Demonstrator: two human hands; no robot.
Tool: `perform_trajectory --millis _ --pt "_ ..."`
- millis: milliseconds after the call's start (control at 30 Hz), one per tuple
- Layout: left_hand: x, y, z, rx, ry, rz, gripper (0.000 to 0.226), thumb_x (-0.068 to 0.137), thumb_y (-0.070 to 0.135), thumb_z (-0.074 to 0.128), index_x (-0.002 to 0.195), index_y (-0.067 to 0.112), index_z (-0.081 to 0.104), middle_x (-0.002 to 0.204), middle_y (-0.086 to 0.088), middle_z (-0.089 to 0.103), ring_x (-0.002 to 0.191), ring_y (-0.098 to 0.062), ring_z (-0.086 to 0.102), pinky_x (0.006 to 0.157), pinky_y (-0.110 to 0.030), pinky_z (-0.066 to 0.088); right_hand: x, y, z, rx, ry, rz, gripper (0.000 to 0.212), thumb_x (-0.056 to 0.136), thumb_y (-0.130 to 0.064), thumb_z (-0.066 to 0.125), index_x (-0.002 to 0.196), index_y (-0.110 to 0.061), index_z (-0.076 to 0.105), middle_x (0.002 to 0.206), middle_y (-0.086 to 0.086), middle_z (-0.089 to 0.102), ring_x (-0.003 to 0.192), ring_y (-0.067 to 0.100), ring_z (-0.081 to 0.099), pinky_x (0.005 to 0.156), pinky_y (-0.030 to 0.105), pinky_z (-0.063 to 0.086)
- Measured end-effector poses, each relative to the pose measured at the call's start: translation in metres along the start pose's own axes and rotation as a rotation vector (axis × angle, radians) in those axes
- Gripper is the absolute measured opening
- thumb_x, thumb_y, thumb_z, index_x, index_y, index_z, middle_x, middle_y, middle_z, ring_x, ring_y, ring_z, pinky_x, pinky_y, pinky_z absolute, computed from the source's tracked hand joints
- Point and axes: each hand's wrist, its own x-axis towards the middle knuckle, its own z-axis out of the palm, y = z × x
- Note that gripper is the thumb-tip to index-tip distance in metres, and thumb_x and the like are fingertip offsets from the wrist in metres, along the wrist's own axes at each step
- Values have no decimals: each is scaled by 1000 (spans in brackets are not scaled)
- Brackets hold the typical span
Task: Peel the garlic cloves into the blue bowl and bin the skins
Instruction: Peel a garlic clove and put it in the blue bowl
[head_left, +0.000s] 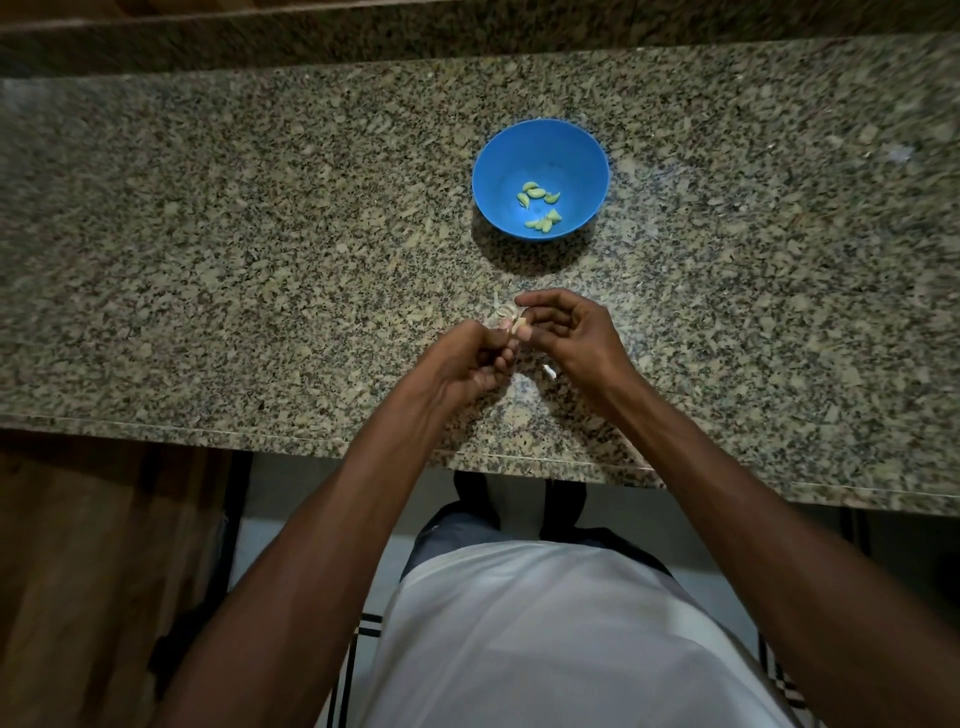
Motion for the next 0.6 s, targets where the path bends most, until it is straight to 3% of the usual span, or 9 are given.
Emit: perform_trajectory --millis 167,400,600 --pt "2 6 -13 -102 -154 -160 19 100 -4 44 99 0 63 80 -8 61 68 -11 55 56 -18 50 2 -2 -3 110 -66 54 39 86 11 76 119 -9 70 90 2 72 88 14 72 83 28 60" --pt "-3 0 -15 -179 -224 -175 14 91 -4 52 98 -1 65 81 -8 62 69 -11 56 66 -19 48 4 7 -8 216 -116 132 38 87 10 76 122 -4 68 91 1 71 90 15 70 84 28 59" --pt "-7 -4 -7 -155 -144 -148 18 103 -2 45 98 0 62 77 -8 63 69 -11 54 62 -18 49 2 12 -6 210 -56 159 27 87 9 76 111 -3 73 90 3 75 86 13 72 79 27 60"
